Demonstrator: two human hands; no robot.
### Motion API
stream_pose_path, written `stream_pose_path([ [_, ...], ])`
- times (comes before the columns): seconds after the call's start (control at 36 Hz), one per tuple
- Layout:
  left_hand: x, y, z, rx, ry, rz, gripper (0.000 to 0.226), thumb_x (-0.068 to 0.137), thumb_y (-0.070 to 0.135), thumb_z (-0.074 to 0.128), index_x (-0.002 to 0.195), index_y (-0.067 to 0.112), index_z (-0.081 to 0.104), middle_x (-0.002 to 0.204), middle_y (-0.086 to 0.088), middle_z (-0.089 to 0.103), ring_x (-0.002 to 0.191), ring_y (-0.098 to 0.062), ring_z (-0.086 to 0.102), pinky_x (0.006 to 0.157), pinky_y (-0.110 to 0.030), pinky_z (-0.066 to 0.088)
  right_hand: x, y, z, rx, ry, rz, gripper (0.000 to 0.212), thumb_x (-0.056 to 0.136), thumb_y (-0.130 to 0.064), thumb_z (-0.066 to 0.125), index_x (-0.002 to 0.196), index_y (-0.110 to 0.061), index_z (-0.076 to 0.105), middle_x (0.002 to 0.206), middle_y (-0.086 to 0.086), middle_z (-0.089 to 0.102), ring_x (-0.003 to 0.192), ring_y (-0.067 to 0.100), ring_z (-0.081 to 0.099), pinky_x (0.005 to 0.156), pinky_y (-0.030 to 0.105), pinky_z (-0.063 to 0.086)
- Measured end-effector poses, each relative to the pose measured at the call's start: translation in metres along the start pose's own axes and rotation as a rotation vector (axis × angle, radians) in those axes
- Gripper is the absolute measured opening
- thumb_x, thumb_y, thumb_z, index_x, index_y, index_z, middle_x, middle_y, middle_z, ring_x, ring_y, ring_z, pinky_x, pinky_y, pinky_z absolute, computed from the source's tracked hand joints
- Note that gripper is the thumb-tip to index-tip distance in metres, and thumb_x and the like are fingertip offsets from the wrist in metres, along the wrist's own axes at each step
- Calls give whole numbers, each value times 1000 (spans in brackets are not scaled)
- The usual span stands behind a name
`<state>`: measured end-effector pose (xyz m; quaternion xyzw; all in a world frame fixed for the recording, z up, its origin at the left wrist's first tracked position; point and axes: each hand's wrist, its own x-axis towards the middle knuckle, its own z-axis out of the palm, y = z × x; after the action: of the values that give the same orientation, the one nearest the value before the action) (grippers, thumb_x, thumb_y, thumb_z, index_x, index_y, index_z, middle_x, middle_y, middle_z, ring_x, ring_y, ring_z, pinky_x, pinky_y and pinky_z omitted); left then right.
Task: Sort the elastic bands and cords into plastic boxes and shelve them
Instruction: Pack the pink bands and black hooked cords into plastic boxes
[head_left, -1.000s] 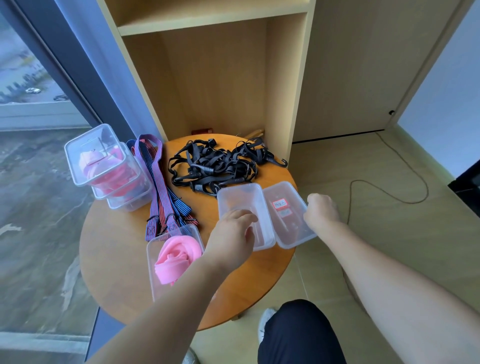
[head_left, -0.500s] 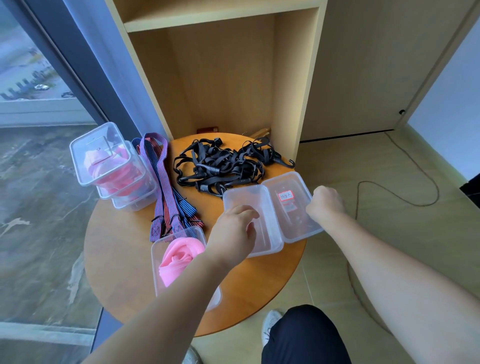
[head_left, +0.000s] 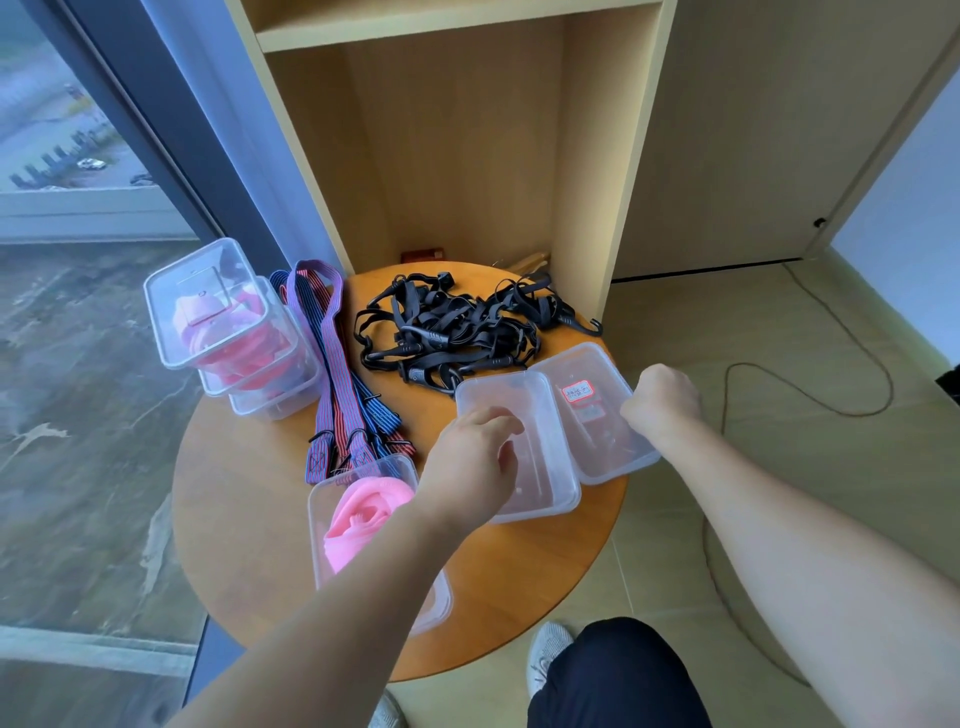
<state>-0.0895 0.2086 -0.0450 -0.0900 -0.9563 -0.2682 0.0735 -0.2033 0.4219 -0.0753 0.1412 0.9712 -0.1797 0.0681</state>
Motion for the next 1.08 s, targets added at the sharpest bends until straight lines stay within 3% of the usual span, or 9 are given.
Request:
stream_pose_path([
  [0.33, 0, -1, -2, 5, 2, 5, 29, 87, -1, 54, 110, 6, 71, 119, -4, 67, 108, -23, 61, 90, -30, 46, 2, 1, -9, 47, -9, -2, 13, 78, -11, 60, 68, -11, 53, 75, 8, 58, 66, 26, 53, 46, 22, 30],
  [0.42, -1, 2, -5, 3, 6, 0, 30, 88, 0, 53, 112, 7, 70, 120, -4, 66, 108, -23, 61, 89, -29, 46, -1, 4, -13, 156, -22, 10, 12, 78, -10, 58, 66, -11, 54, 69, 5, 55, 58, 23, 50, 46, 22, 30],
  [0.5, -3, 5, -8, -12, 8, -8, 30, 89, 1, 53, 113, 7, 70, 122, -3, 65, 108, -23, 61, 89, -29, 46, -5, 8, -18, 338, -5, 24, 11, 75, -6, 54, 69, -11, 62, 70, 4, 60, 67, 28, 55, 52, 24, 39],
  [0.72, -16, 15, -24, -45, 31, -7, 32, 91, 4, 52, 119, 10, 66, 124, -2, 63, 110, -22, 60, 89, -29, 48, -30, 19, -46, 554, 201, -23, 21, 78, -3, 46, 87, -3, 66, 77, 16, 65, 65, 27, 51, 59, 29, 40],
  [0.86, -30, 14, -36, -134, 56, -77, 36, 94, 6, 49, 128, 11, 59, 125, -5, 62, 108, -22, 61, 90, -30, 47, -68, -5, -65, 708, 198, -93, 27, 81, -3, 47, 89, -20, 67, 67, -6, 62, 60, 13, 56, 52, 22, 40],
  [0.92, -37, 11, -42, -174, 92, -123, 35, 95, 8, 48, 129, 12, 57, 121, -3, 64, 103, -18, 61, 85, -26, 45, -91, -23, -61, 763, 169, -157, 28, 82, -1, 48, 90, -21, 66, 69, -3, 63, 58, 10, 60, 49, 21, 43],
  [1.0, -52, 3, -51, -285, 170, -193, 24, 98, 17, 45, 120, 23, 54, 97, 18, 65, 79, 3, 58, 68, -23, 40, -123, -49, -41, 767, 112, -236, 29, 84, -1, 48, 97, -18, 67, 75, -2, 64, 67, 10, 61, 57, 16, 45],
  [1.03, -58, -1, -55, -306, 196, -213, 19, 99, 20, 44, 115, 25, 53, 90, 19, 63, 74, 5, 56, 62, -20, 39, -132, -56, -34, 750, 95, -241, 29, 86, -2, 49, 103, -17, 68, 76, -6, 62, 68, 7, 57, 57, 10, 41],
  [1.08, -70, -11, -62, -307, 248, -255, 15, 99, 21, 45, 113, 25, 51, 84, 15, 63, 72, 5, 55, 60, -12, 37, -150, -70, -19, 741, 41, -241, 33, 88, -5, 49, 116, -13, 65, 81, -5, 59, 72, 10, 54, 62, 15, 41],
])
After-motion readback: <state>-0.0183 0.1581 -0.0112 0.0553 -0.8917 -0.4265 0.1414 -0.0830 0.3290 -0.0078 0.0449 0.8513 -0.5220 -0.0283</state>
